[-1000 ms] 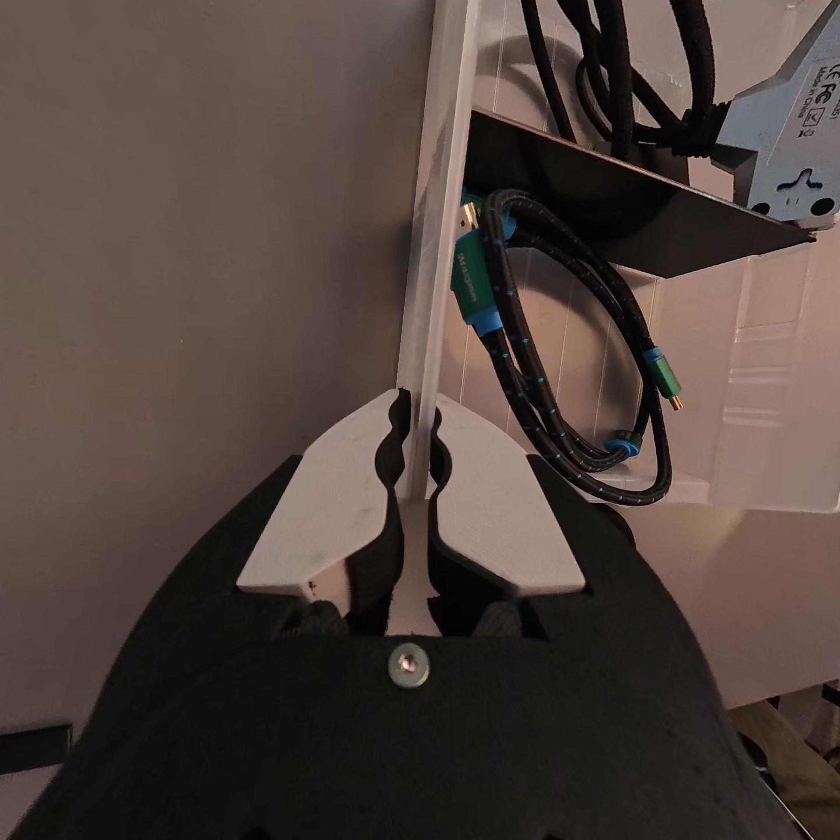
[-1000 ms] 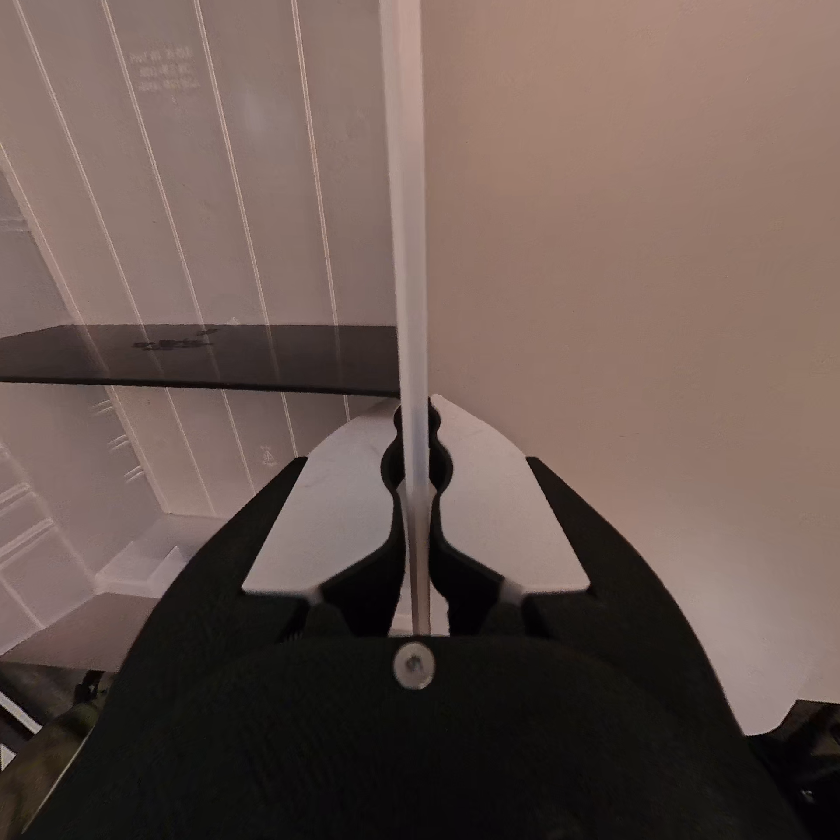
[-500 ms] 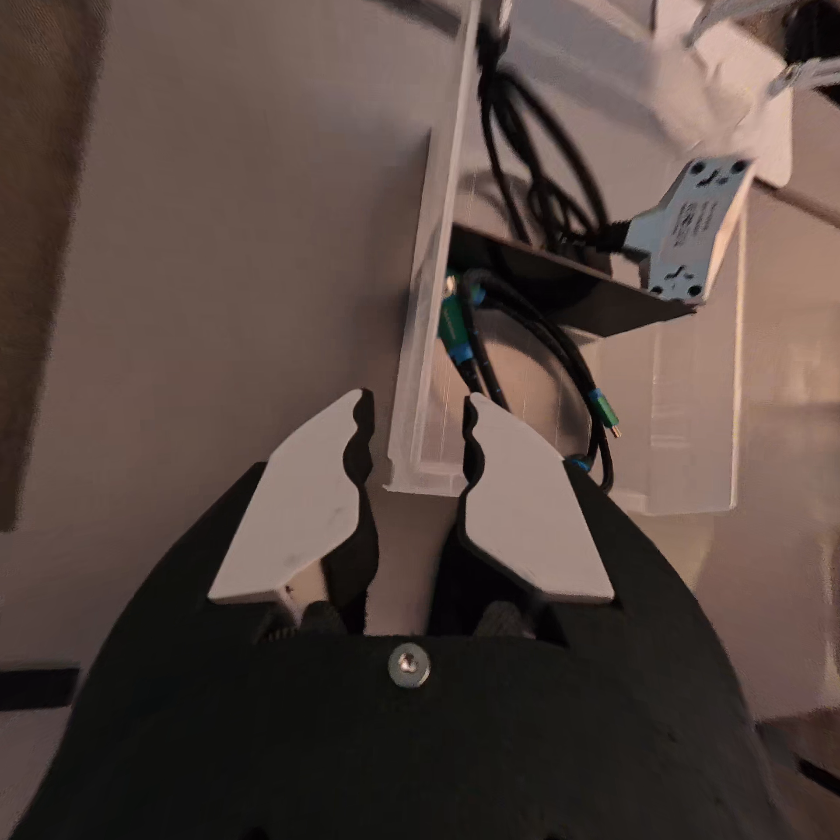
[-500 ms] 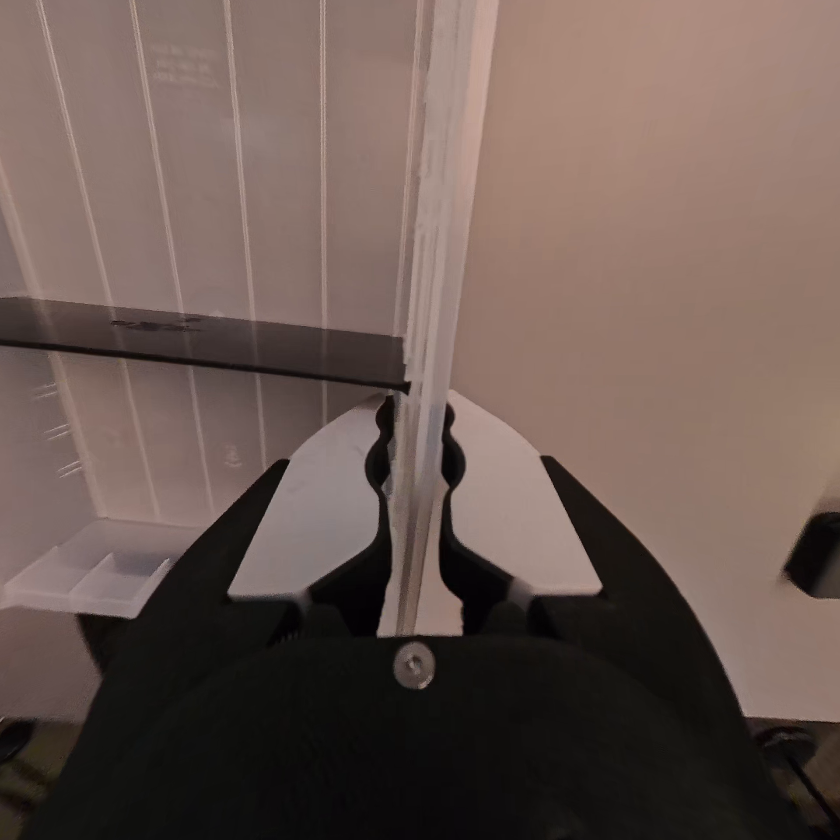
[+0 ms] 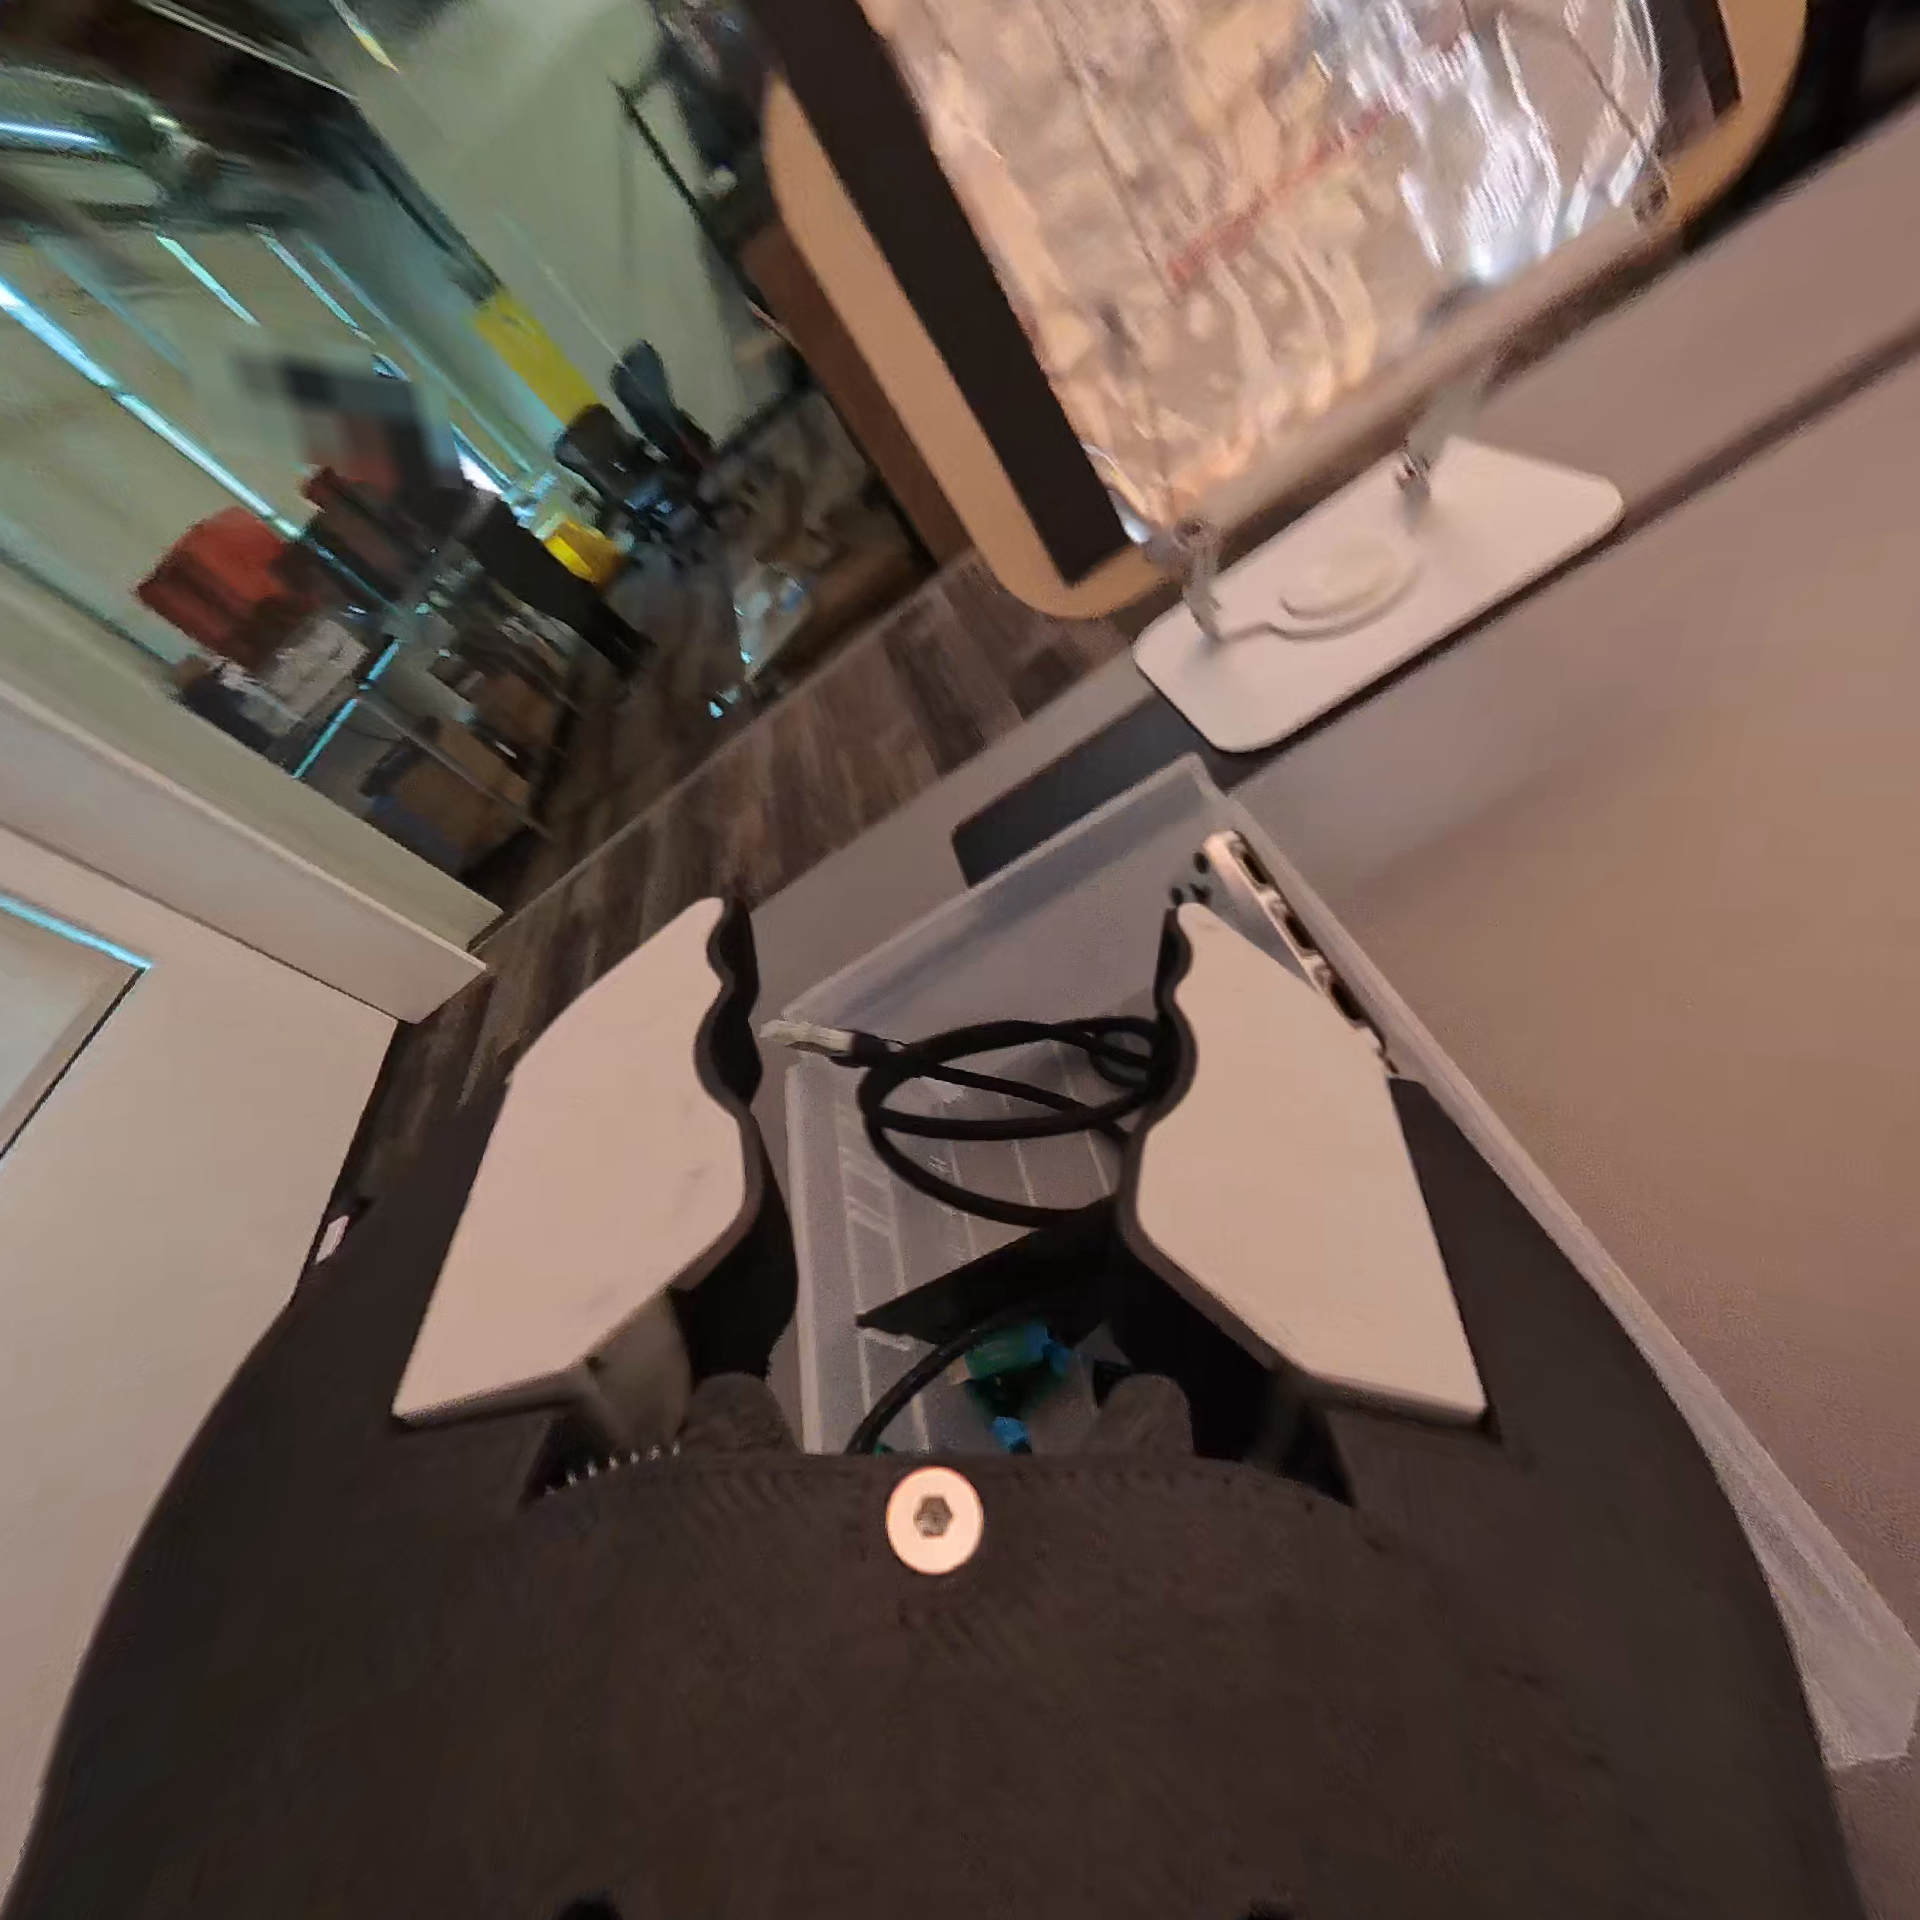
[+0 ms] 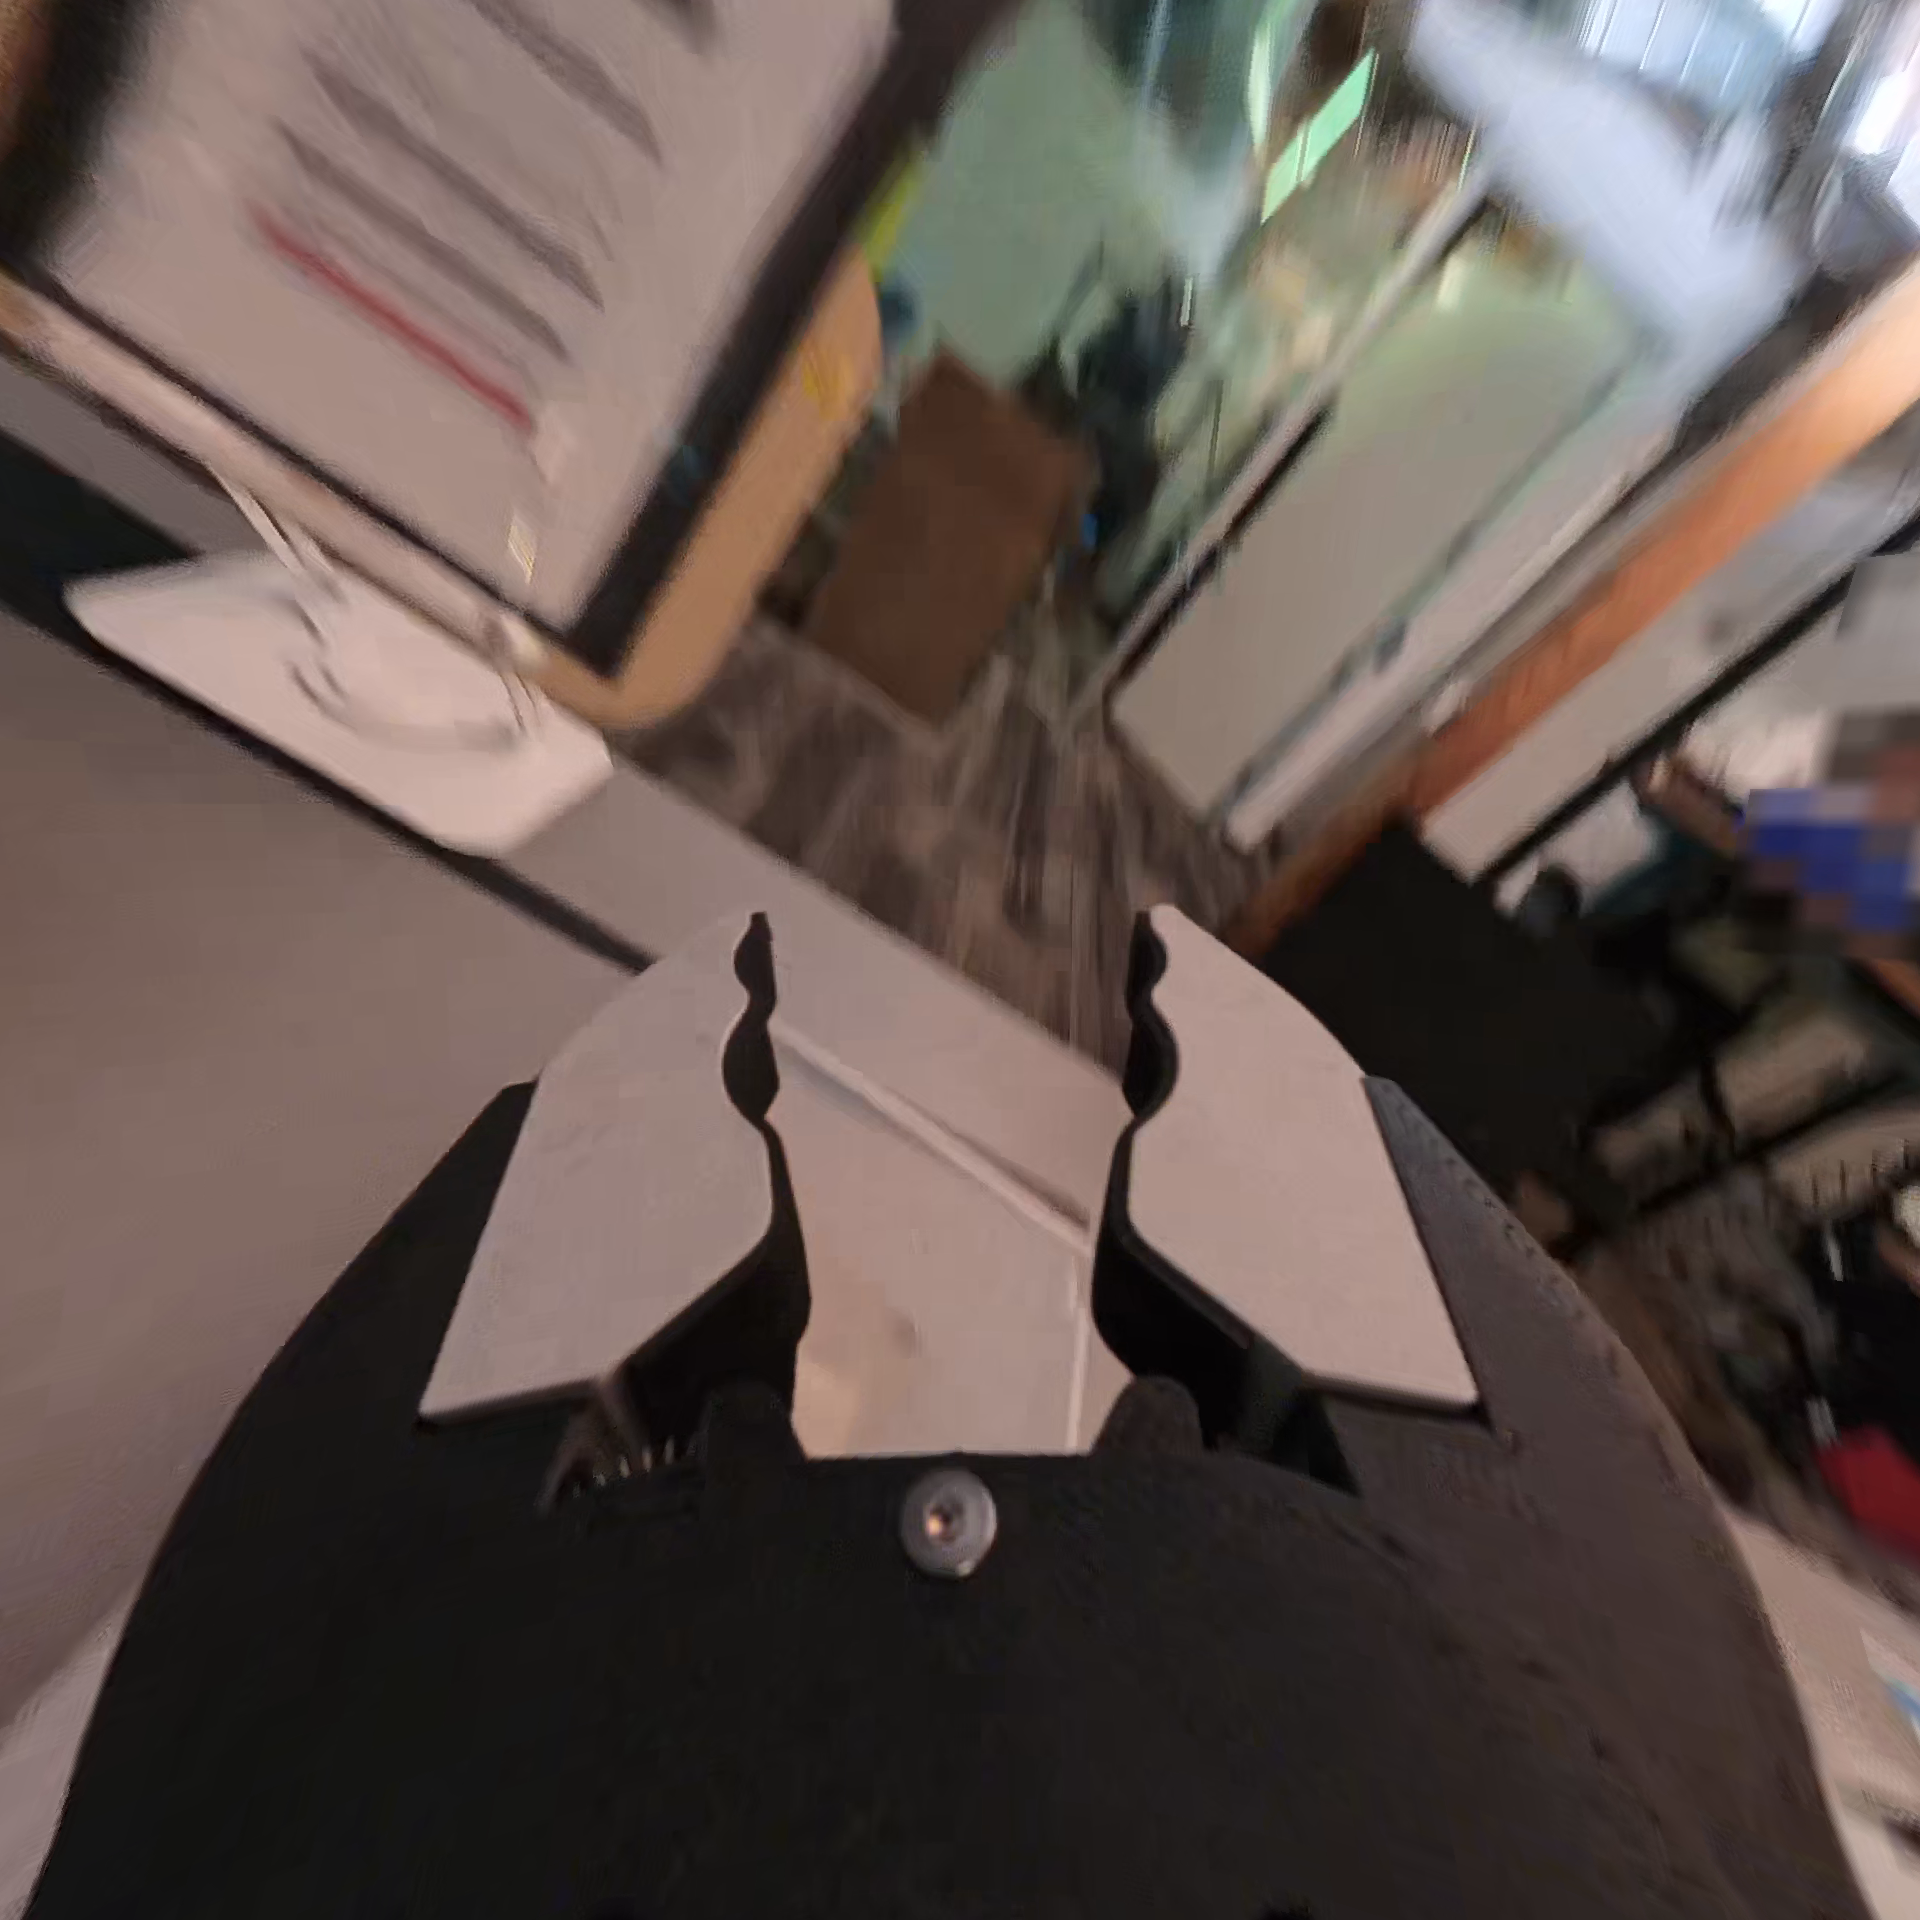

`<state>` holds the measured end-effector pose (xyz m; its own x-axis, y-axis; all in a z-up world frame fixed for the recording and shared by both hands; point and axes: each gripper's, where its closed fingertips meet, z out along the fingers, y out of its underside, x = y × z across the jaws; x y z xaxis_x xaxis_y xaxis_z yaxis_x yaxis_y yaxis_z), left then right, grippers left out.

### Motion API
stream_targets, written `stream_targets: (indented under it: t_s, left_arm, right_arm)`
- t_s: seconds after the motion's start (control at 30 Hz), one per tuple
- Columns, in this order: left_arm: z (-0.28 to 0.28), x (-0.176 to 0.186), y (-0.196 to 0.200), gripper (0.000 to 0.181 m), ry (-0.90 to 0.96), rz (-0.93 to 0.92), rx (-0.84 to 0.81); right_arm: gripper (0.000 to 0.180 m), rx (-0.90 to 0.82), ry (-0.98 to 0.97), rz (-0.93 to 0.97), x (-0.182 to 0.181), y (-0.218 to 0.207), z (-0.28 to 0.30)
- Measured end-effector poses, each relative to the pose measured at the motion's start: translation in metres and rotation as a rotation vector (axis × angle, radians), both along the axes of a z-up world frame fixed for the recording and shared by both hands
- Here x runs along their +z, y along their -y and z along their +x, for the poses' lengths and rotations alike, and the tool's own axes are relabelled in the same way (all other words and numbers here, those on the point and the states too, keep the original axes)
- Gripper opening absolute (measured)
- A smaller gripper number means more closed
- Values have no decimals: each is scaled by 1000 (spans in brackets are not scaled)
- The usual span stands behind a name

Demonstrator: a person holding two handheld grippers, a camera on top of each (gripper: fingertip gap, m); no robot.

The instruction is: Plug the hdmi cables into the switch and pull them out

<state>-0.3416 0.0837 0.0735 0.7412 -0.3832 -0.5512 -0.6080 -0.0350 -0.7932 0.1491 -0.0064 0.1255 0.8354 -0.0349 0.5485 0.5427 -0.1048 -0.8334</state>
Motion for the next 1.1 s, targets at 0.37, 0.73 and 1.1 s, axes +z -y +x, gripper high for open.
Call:
stream_targets:
  t_s: [0.37,0.73,1.1]
  left_arm:
    - [49,-57,-8,72,-119,-149,-223]
    - [57,-93,-59,71,-135,-837,-394]
    - [64,-129,-91,83,89,-1052,126]
  right_arm:
    - [69,445,16,439,85,31,-168]
    - [67,487,-26,81,12,-24,-143]
    - [66,441,14,40,2,-32,-129]
